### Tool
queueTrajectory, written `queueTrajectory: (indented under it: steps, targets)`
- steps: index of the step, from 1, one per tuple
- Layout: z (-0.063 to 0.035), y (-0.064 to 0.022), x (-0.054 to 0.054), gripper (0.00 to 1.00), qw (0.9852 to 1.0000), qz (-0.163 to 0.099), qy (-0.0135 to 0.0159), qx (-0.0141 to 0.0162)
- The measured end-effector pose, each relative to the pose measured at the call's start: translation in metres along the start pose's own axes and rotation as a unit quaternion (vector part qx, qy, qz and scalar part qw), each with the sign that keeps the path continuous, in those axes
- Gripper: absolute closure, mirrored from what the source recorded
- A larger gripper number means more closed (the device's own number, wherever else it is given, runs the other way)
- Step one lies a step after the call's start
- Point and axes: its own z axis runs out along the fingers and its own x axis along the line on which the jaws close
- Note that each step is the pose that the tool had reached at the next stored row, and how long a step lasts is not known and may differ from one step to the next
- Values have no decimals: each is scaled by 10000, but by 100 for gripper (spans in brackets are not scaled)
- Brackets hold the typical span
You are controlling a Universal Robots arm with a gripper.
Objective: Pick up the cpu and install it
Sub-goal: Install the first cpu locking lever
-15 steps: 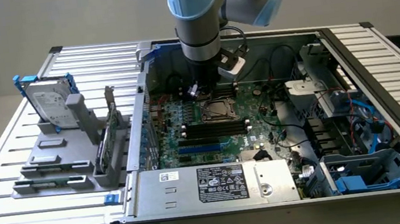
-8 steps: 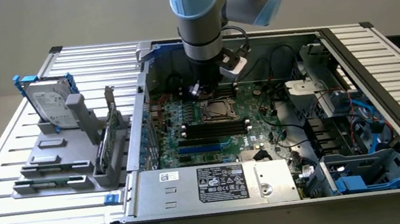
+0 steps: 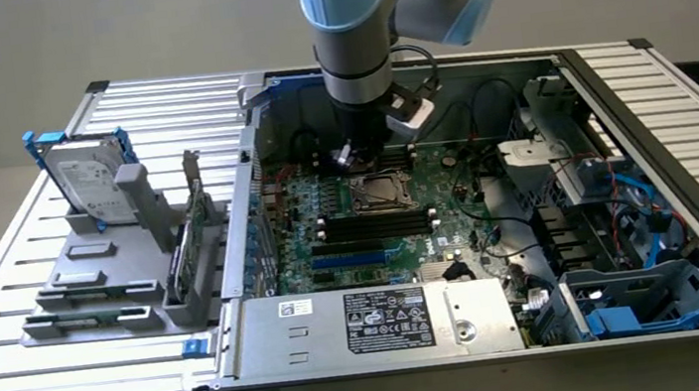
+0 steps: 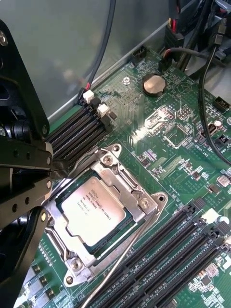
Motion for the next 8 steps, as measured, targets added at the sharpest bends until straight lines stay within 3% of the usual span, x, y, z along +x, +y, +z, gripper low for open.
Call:
queueTrajectory:
  steps: [8]
  targets:
    - [6,18,26,89,10000,66,-27,-9]
